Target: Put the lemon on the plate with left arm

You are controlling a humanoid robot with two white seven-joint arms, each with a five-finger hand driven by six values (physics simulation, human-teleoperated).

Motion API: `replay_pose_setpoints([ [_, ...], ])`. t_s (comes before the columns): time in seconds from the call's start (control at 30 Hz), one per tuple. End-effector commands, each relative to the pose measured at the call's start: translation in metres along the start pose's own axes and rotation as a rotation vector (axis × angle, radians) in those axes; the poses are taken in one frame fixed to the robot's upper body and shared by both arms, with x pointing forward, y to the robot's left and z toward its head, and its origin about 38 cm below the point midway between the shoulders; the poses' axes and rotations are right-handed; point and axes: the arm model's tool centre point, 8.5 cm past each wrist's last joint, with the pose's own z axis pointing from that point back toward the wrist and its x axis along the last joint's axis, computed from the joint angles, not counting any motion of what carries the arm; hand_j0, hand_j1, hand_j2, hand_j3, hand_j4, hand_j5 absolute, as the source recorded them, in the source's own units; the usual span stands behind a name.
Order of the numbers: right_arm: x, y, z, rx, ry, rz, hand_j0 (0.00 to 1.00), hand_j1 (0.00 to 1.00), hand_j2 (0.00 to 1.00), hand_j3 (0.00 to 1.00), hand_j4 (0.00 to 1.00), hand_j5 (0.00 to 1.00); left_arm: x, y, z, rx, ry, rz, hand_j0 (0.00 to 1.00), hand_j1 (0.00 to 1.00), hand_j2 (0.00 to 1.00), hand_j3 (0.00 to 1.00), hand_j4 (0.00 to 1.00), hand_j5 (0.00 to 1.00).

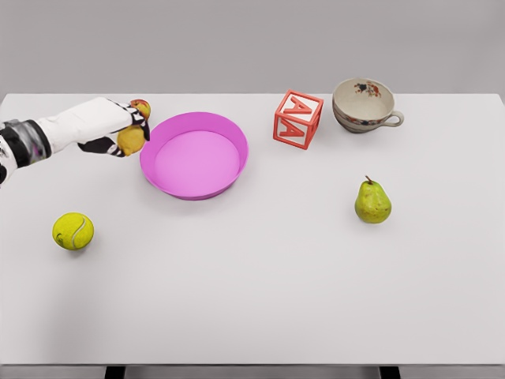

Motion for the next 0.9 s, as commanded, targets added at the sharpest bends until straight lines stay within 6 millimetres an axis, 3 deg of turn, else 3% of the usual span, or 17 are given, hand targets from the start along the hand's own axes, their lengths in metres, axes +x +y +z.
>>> replay_pose_setpoints([
  [0.0, 0.000, 0.000, 0.000, 0.000, 0.001, 0.000, 1.00, 1.00, 1.00, 1.00, 1.00, 1.00, 0.006, 0.000, -0.007, 0.012, -0.017, 0.014, 0.51, 0.51, 0.51, 0.51, 0.51, 0.51],
  [0.53, 0.000, 0.000, 0.000, 0.000, 0.001, 0.000, 1.00, 1.00, 1.00, 1.00, 1.00, 1.00, 0.054, 0.006, -0.052, 0.080, -0.134, 0.056, 0.54, 0.54, 0.54, 0.54, 0.54, 0.54],
  [0.57, 0.000, 0.000, 0.000, 0.000, 0.001, 0.000, 1.00, 1.00, 1.00, 1.00, 1.00, 1.00, 0.054, 0.006, -0.052, 0.080, -0.134, 0.055, 0.60, 0.60, 0.60, 0.60, 0.60, 0.60],
  [0.67, 0.000, 0.000, 0.000, 0.000, 0.001, 0.000, 1.00, 1.00, 1.00, 1.00, 1.00, 1.00, 0.054, 0.005, -0.052, 0.079, -0.134, 0.056, 1.00, 1.00, 1.00, 1.00, 1.00, 1.00],
  [0.87, 0.000, 0.000, 0.000, 0.000, 0.001, 0.000, 1.00, 1.00, 1.00, 1.00, 1.00, 1.00, 0.054, 0.014, -0.047, 0.100, -0.137, 0.042, 1.00, 1.00, 1.00, 1.00, 1.00, 1.00],
])
